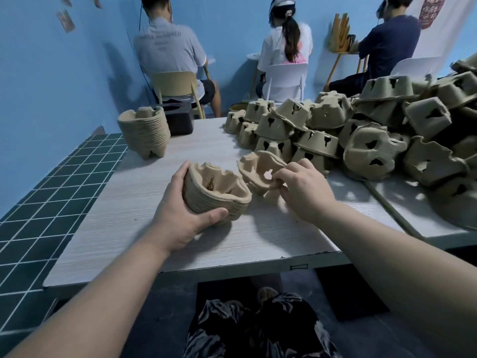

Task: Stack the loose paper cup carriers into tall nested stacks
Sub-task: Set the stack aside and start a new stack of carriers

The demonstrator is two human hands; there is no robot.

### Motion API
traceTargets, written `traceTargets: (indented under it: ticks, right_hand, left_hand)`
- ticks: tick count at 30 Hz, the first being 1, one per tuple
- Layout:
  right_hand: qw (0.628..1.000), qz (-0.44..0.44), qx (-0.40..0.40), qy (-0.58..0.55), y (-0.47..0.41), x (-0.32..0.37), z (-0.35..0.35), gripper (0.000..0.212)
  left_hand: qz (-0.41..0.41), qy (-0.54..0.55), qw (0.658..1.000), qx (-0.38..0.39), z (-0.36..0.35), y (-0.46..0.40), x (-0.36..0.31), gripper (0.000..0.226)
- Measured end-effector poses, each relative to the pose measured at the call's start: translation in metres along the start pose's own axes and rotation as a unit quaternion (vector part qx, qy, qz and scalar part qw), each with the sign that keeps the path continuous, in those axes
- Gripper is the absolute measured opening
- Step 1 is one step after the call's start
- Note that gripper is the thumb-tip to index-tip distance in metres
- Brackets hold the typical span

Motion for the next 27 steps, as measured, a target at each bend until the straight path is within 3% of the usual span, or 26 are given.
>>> traceTargets:
  ticks: [3, 7, 12, 20, 27]
  right_hand:
    - [0.998, -0.022, -0.060, 0.002, -0.002, -0.002, 0.008, 0.008]
    - [0.987, -0.024, -0.149, -0.058, -0.006, 0.007, 0.032, 0.025]
    - [0.969, 0.028, -0.212, -0.122, -0.011, 0.028, 0.049, 0.017]
    - [0.967, 0.082, -0.182, -0.157, -0.004, 0.039, 0.043, 0.016]
    - [0.978, 0.076, -0.086, -0.176, 0.000, 0.036, 0.031, 0.031]
  left_hand:
    - [0.002, -0.008, 1.000, 0.002, -0.002, -0.003, 0.000, 0.127]
    - [0.001, -0.008, 1.000, 0.001, -0.008, -0.009, -0.001, 0.127]
    - [-0.004, -0.012, 1.000, 0.010, -0.018, -0.017, -0.008, 0.130]
    - [-0.006, 0.001, 1.000, 0.013, -0.025, -0.026, -0.003, 0.129]
    - [-0.007, -0.013, 1.000, 0.011, -0.030, -0.038, -0.002, 0.132]
Point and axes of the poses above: each hand's wrist, its own y-axis away from the middle knuckle, its own z-axis out of the back of the hand, x = y × z, the point moved 3 cm from there along -y, towards the middle knuckle, and after that the axes turned 1 degree about z, right-handed, at the moved point
